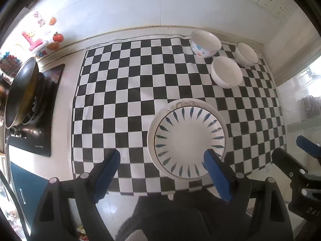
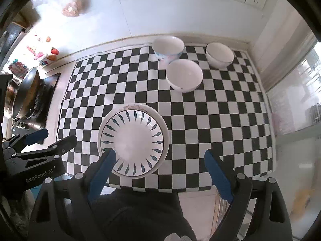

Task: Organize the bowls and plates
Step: 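Lower the plate stack onto the counter and open both grippers, then reach both grippers to the red-dotted white bowl rim and close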

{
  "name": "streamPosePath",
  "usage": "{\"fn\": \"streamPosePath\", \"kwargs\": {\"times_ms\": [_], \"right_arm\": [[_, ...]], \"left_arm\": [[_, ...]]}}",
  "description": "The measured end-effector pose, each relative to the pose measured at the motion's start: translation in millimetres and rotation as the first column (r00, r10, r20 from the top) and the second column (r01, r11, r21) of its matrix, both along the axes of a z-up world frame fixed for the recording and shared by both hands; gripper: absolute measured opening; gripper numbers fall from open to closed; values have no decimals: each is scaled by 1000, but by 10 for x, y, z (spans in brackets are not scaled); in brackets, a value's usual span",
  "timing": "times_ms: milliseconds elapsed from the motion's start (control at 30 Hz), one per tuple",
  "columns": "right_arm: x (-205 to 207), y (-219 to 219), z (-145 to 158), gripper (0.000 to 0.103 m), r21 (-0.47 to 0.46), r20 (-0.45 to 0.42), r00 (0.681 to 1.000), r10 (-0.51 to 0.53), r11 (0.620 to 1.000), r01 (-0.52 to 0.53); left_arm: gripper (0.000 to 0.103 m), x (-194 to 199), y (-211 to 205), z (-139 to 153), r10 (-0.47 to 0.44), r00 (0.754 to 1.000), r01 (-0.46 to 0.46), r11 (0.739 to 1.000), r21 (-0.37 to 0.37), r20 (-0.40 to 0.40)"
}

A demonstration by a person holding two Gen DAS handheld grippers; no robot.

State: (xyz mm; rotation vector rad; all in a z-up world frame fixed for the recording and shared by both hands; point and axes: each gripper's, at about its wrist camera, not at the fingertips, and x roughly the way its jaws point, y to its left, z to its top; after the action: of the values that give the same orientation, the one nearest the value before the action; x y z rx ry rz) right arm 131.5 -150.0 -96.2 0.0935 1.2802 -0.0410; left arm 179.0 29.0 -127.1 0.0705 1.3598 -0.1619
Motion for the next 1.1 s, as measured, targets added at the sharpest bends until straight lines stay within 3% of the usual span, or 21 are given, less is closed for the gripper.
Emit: {"fn": "streamPosePath", "kwargs": {"times_ms": [167, 433, 633, 733, 867, 1100], "right_arm": [[-138, 42, 165, 92, 5, 8, 1000, -11, 1000, 11], [-217, 54, 187, 92, 4, 2, 999, -35, 999, 35], [-139, -69, 106, 92, 111, 15, 997, -72, 991, 70], [-4, -269, 5, 92, 165, 33, 993, -116, 980, 109], [297, -615, -206, 92, 155, 35, 983, -178, 973, 171], [1088, -1270, -849, 92, 198, -46, 972, -229, 952, 234]], "left_arm": [[85, -150, -15, 183, -19, 1000, 19, 1000, -12, 0], [85, -239, 2, 268, -46, 999, 46, 998, -32, -10], [85, -158, -33, 263, -65, 998, 67, 996, -55, 26], [85, 18, -59, 223, -56, 996, 61, 996, -70, 70], [85, 375, -150, 76, -43, 994, 52, 995, -88, 97], [83, 1153, -565, -432, -88, 996, 88, 985, -148, 5]]}}
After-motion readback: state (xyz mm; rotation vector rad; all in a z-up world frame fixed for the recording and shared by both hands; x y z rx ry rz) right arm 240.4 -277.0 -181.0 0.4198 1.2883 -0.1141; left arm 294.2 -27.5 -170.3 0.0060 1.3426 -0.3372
